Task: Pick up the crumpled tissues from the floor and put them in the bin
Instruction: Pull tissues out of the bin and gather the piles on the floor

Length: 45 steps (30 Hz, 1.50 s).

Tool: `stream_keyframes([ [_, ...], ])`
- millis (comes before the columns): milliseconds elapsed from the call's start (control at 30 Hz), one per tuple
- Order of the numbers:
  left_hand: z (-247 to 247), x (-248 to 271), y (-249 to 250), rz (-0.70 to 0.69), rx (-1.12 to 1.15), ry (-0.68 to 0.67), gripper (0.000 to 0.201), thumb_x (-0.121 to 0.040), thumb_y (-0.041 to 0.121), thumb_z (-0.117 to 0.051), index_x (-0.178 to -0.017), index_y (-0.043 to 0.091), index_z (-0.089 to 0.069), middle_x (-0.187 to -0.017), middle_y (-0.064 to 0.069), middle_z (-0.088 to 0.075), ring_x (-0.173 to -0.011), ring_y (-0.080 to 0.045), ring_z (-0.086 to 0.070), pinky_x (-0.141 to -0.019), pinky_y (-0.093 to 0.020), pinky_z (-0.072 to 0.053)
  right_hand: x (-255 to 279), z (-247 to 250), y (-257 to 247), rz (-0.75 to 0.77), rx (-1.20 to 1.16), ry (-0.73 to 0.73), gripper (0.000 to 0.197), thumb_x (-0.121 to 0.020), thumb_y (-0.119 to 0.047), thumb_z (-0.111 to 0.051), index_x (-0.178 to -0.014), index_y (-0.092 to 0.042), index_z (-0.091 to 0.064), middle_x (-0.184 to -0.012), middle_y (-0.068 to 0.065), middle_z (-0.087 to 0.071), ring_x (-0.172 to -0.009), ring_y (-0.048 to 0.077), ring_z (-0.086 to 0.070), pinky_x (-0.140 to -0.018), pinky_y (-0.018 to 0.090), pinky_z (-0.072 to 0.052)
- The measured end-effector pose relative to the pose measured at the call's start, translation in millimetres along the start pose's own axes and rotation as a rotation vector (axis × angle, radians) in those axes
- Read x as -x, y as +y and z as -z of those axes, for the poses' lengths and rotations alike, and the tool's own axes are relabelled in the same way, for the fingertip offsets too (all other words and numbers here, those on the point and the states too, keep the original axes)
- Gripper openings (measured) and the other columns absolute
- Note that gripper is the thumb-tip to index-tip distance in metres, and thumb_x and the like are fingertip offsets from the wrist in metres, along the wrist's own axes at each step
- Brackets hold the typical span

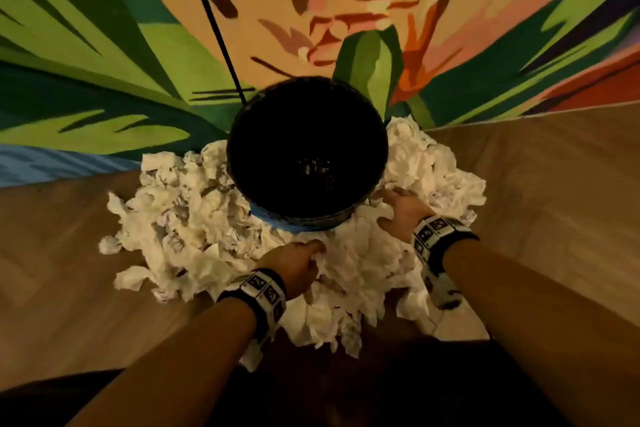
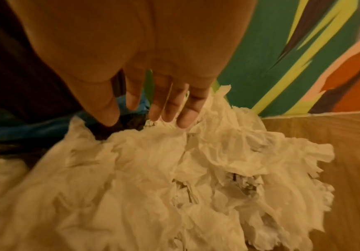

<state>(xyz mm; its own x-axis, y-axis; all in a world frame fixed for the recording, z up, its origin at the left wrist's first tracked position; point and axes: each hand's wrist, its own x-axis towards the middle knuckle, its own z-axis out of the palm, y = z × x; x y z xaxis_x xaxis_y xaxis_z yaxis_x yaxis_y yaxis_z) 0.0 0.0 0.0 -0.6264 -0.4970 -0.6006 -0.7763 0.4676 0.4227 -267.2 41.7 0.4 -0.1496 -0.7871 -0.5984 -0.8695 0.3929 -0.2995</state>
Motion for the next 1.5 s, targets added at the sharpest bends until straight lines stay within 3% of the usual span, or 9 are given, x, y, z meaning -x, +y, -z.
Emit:
stream_keyframes([
  [333, -33.3, -40.9, -4.5, -0.112, -0.255, 0.180, 0.048, -0.098, 0.031, -0.039, -0.146, 0.036, -0.034, -0.136, -0.006, -0.056, -0.112, -0.031, -0.059, -0.085, -0.039, -0.052, -35.1, -23.4, -0.8, -0.047, 0.069, 0.012, 0.044, -0.093, -0.034, -0.062, -0.136, -0.027, -0.054, -0.141, 0.005, -0.051, -0.128, 0.028, -0.048, -0.105, 0.035, -0.040],
  [500, -35.2, -44.7, -7.2, -0.175, -0.282, 0.285, 0.028, -0.097, 0.040, -0.047, -0.118, 0.028, -0.062, -0.119, -0.004, -0.064, -0.107, -0.030, -0.060, -0.083, -0.035, -0.050, -28.0, -19.7, 1.7, -0.045, -0.130, 0.159, 0.025, -0.093, -0.031, -0.064, -0.116, -0.022, -0.071, -0.126, 0.002, -0.064, -0.116, 0.024, -0.057, -0.098, 0.026, -0.042],
  [767, -40.4, -23.9, -25.7, -0.249, -0.022, 0.441, 0.015, -0.092, 0.047, -0.055, -0.090, 0.037, -0.066, -0.091, 0.016, -0.063, -0.084, -0.010, -0.059, -0.072, -0.027, -0.048, 2.6, -11.3, 8.7, -0.015, -0.141, 0.251, 0.030, -0.095, -0.038, -0.057, -0.119, -0.025, -0.070, -0.128, 0.001, -0.063, -0.117, 0.024, -0.056, -0.098, 0.028, -0.040],
  [1033, -22.9, 10.9, -32.6, -0.248, 0.270, 0.591, 0.018, -0.089, 0.026, -0.057, -0.076, 0.028, -0.045, -0.072, 0.006, -0.045, -0.060, -0.010, -0.044, -0.059, -0.028, -0.035, 26.0, 4.9, -9.5, -0.172, -0.378, 0.408, 0.043, -0.096, -0.041, -0.053, -0.118, -0.005, -0.063, -0.112, 0.009, -0.066, -0.097, 0.027, -0.059, -0.082, 0.031, -0.041],
  [1133, -17.0, 17.4, -34.7, -0.191, 0.355, 0.621, 0.022, -0.088, 0.022, -0.056, -0.073, 0.024, -0.039, -0.058, 0.002, -0.042, -0.050, -0.010, -0.037, -0.052, -0.028, -0.032, 31.5, 0.1, -10.0, -0.159, -0.487, 0.366, 0.034, -0.092, -0.021, -0.062, -0.123, -0.007, -0.059, -0.081, 0.001, -0.072, -0.063, 0.014, -0.064, -0.062, 0.029, -0.051],
  [1200, -14.1, 21.0, -37.2, -0.178, 0.394, 0.644, 0.020, -0.087, 0.016, -0.056, -0.076, 0.023, -0.041, -0.057, 0.000, -0.042, -0.051, -0.014, -0.038, -0.053, -0.031, -0.034, 34.3, -5.0, -11.2, -0.170, -0.570, 0.346, 0.033, -0.095, -0.015, -0.058, -0.127, -0.009, -0.053, -0.083, 0.009, -0.072, -0.055, 0.021, -0.063, -0.048, 0.030, -0.052],
  [1267, -12.4, 23.5, -40.7, -0.167, 0.437, 0.669, 0.013, -0.088, 0.012, -0.054, -0.086, 0.021, -0.046, -0.060, -0.008, -0.047, -0.052, -0.019, -0.041, -0.054, -0.035, -0.037, 35.2, -6.5, -11.0, -0.171, -0.439, 0.349, 0.035, -0.097, -0.023, -0.055, -0.130, -0.014, -0.050, -0.100, 0.012, -0.070, -0.066, 0.025, -0.062, -0.049, 0.027, -0.050],
  [1367, -11.2, 25.6, -48.0, -0.128, 0.492, 0.680, 0.011, -0.094, 0.017, -0.050, -0.099, 0.026, -0.052, -0.062, -0.010, -0.052, -0.048, -0.020, -0.044, -0.051, -0.034, -0.039, 35.0, -9.9, -10.9, -0.145, -0.098, 0.284, 0.050, -0.096, -0.037, -0.054, -0.141, -0.018, -0.039, -0.136, 0.013, -0.053, -0.112, 0.031, -0.057, -0.086, 0.033, -0.047],
  [1500, -12.0, 27.5, -55.1, -0.074, 0.477, 0.659, 0.023, -0.086, 0.031, -0.070, -0.077, 0.020, -0.053, -0.068, 0.001, -0.054, -0.061, -0.014, -0.050, -0.058, -0.029, -0.041, 38.4, -23.8, -22.5, -0.081, 0.026, 0.179, 0.058, -0.093, -0.047, -0.057, -0.140, -0.019, -0.038, -0.140, 0.012, -0.049, -0.122, 0.031, -0.051, -0.094, 0.035, -0.043],
])
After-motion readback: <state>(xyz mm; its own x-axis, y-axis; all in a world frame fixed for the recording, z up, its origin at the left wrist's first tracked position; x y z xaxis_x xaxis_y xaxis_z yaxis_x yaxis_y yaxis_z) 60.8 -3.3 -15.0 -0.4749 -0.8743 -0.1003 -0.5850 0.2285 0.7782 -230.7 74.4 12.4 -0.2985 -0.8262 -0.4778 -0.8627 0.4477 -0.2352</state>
